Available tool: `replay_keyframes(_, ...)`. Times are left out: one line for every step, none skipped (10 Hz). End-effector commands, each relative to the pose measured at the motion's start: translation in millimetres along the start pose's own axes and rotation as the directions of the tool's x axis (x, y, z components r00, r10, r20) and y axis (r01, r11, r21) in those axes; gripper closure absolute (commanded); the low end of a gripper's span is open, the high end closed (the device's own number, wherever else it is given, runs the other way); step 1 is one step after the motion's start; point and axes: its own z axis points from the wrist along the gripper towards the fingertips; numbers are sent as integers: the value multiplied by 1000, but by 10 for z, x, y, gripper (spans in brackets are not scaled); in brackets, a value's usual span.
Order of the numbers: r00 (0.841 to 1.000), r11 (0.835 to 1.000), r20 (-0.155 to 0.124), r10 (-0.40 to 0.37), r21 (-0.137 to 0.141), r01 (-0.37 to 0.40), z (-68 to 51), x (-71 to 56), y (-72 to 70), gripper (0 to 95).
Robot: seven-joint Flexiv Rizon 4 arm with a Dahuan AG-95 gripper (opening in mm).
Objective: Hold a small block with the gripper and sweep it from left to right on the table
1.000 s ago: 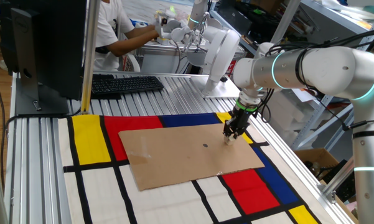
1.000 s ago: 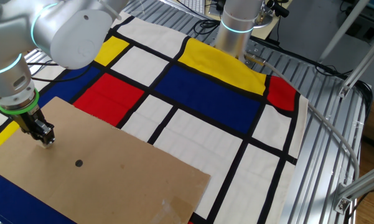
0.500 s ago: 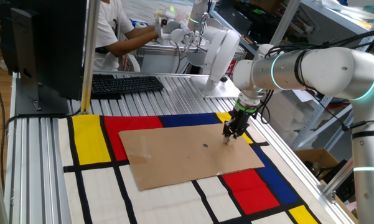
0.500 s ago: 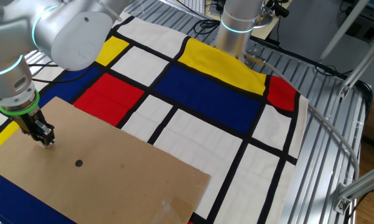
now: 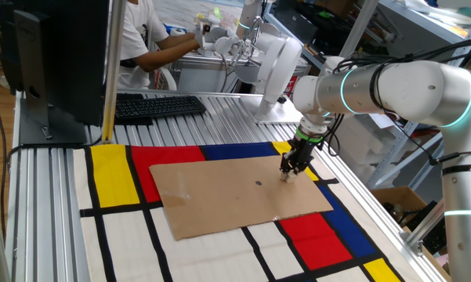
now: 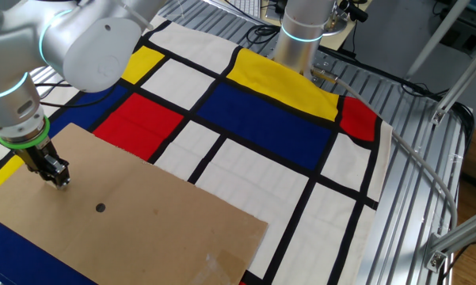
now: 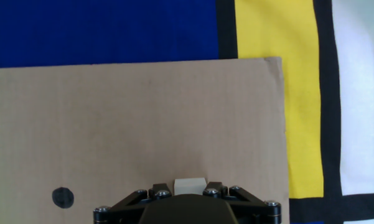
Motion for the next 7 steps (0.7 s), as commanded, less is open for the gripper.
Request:
replay_keyframes(1000, 1000, 0, -2, 0, 2, 4, 2, -1, 570)
replay_keyframes(1000, 1000, 0, -3, -2, 3, 6, 2, -1, 760)
replay_keyframes(1000, 1000, 0, -4, -2, 4, 8, 3, -3, 760)
replay_keyframes(1000, 1000, -2, -7, -5, 7, 12, 2, -5, 760)
replay_keyframes(1000, 1000, -5, -7, -6, 7, 13, 0, -8, 760)
replay_keyframes(1000, 1000, -3, -13, -5, 13, 17, -2, -12, 760)
replay_keyframes(1000, 1000, -4, -15, -8, 15, 19, -3, -13, 760)
